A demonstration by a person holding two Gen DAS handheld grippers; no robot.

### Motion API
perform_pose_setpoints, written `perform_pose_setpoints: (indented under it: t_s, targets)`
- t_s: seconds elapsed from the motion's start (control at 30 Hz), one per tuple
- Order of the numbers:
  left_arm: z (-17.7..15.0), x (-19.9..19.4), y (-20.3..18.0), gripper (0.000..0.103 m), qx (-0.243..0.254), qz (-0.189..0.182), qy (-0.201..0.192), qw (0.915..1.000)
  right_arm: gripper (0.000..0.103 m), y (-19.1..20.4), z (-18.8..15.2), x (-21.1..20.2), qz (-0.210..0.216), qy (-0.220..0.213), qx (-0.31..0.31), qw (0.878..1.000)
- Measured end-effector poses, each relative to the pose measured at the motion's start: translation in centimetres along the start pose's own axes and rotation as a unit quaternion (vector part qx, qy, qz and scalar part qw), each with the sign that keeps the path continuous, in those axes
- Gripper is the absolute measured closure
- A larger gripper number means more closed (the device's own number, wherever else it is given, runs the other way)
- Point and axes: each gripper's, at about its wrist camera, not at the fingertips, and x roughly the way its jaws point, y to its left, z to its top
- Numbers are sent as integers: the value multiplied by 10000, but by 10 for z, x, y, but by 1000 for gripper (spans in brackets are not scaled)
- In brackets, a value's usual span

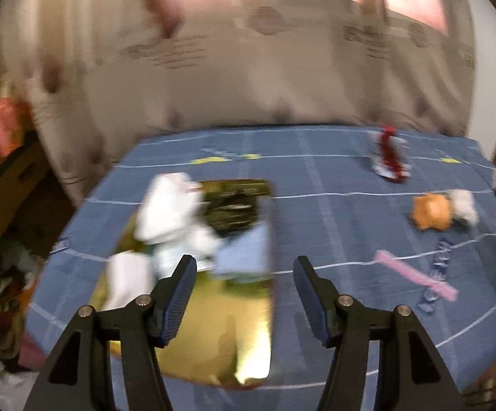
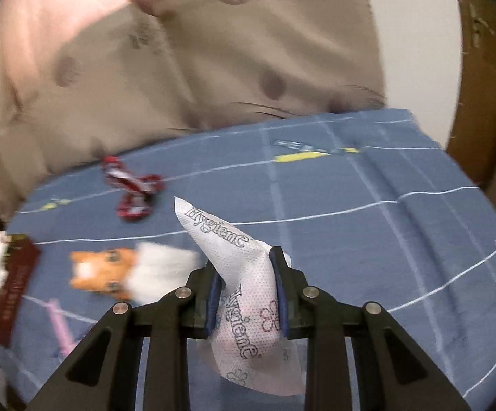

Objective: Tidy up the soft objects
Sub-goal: 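Lift the wipes packet with the right gripper while moving the left tool toward the orange toy, then grasp the orange toy figure with the left gripper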

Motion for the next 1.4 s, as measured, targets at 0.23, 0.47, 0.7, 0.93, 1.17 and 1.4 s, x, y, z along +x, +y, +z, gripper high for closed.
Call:
perform_pose_setpoints:
  t_s: [0.23, 0.47, 0.7, 0.93, 1.17, 1.4]
  targets:
    - [26, 20, -85, 36, 914, -929, 98, 9914, 79, -18, -5, 39, -783, 325, -231, 9961]
    - [42, 45, -146, 34, 1937, -1589, 238, 9678, 79, -28, -16, 56, -575, 570, 53, 9967]
    - [59, 80, -190, 34, 2606, -1696, 376, 9497, 78, -28, -17, 60, -534, 659, 185, 9962]
    - [59, 103, -230, 34, 3507, -2002, 650, 9125, 77, -28, -17, 59, -507, 656, 206, 9963]
    - [63, 120, -251, 33, 4118, -1947, 949, 8851, 76, -30, -18, 60, -426, 648, 261, 9966]
    - [56, 140, -273, 32, 4509, -1918, 1366, 8609, 76, -33, -19, 60, -338, 636, 347, 9968]
